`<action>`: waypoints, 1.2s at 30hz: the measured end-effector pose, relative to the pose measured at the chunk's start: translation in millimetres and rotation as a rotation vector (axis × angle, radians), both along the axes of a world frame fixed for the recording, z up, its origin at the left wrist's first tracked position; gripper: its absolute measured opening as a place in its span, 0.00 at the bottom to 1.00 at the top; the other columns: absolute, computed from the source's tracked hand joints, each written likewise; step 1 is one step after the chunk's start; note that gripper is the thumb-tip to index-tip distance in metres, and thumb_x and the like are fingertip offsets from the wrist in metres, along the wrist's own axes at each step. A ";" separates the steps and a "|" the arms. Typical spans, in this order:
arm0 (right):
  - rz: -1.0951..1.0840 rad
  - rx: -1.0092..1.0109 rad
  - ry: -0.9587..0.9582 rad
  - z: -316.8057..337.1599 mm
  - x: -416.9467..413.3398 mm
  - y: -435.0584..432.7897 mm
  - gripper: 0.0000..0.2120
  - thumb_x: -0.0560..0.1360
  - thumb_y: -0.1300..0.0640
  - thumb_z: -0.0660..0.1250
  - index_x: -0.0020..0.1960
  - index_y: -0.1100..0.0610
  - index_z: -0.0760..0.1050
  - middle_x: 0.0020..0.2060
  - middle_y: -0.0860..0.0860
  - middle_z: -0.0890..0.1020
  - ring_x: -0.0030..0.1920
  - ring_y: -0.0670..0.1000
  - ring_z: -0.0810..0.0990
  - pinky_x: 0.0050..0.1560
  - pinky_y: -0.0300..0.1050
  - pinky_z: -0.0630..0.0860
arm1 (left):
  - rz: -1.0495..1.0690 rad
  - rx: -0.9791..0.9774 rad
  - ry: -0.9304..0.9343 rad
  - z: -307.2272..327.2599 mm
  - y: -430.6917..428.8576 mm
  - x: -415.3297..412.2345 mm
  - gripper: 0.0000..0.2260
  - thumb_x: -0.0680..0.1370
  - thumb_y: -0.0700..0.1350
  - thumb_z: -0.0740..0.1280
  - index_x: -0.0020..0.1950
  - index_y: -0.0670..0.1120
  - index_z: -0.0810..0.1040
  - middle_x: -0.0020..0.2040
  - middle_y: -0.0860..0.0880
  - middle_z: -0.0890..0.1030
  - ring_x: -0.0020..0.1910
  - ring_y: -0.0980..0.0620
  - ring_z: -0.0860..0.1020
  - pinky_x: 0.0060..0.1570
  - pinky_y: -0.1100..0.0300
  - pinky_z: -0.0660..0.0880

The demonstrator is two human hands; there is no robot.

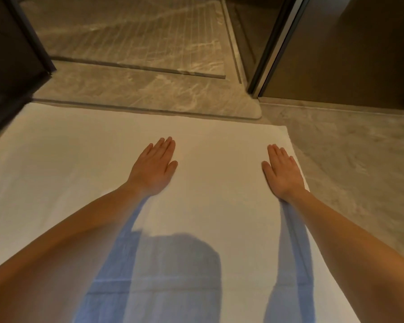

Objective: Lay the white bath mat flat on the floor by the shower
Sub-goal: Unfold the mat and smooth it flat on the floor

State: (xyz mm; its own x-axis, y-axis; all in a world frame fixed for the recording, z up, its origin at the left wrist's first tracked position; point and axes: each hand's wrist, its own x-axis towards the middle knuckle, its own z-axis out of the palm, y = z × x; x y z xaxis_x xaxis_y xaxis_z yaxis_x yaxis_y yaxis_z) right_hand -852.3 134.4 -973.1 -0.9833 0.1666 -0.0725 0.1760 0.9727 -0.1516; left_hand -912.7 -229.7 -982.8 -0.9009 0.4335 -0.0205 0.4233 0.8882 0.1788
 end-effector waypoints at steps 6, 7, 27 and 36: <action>-0.094 0.024 -0.016 31.0 7.2 -52.9 0.28 0.83 0.48 0.44 0.80 0.58 0.44 0.80 0.54 0.48 0.79 0.54 0.46 0.77 0.52 0.44 | -0.069 -0.006 0.034 20.2 5.3 30.2 0.27 0.83 0.54 0.42 0.79 0.44 0.43 0.80 0.48 0.44 0.78 0.52 0.41 0.74 0.56 0.37; -0.072 -0.040 0.055 32.4 16.8 -80.6 0.28 0.83 0.48 0.45 0.80 0.59 0.46 0.79 0.55 0.50 0.79 0.54 0.47 0.77 0.52 0.45 | -0.103 0.020 0.051 19.7 6.6 50.7 0.27 0.82 0.54 0.41 0.79 0.44 0.44 0.80 0.48 0.44 0.78 0.53 0.41 0.74 0.56 0.36; -0.055 -0.122 0.040 12.8 107.2 -151.2 0.28 0.83 0.48 0.45 0.80 0.59 0.47 0.79 0.54 0.50 0.79 0.54 0.46 0.77 0.53 0.45 | -0.023 -0.039 0.026 19.2 -79.6 138.9 0.26 0.83 0.52 0.45 0.79 0.42 0.46 0.80 0.46 0.47 0.78 0.50 0.44 0.75 0.55 0.39; 0.241 -0.115 0.015 -2.3 138.9 -254.9 0.29 0.83 0.46 0.44 0.80 0.55 0.45 0.79 0.50 0.48 0.79 0.50 0.43 0.78 0.48 0.40 | -0.014 -0.026 0.000 5.1 -125.7 167.7 0.27 0.81 0.55 0.46 0.79 0.46 0.50 0.79 0.49 0.50 0.78 0.51 0.50 0.75 0.56 0.43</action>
State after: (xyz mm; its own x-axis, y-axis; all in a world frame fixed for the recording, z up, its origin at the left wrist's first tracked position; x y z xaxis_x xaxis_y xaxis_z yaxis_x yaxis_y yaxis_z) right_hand -713.4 -120.5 -975.4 -0.9947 -0.0814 -0.0628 -0.0621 0.9624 -0.2644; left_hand -745.0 -355.3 -977.7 -0.8945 0.4459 -0.0320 0.4362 0.8862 0.1563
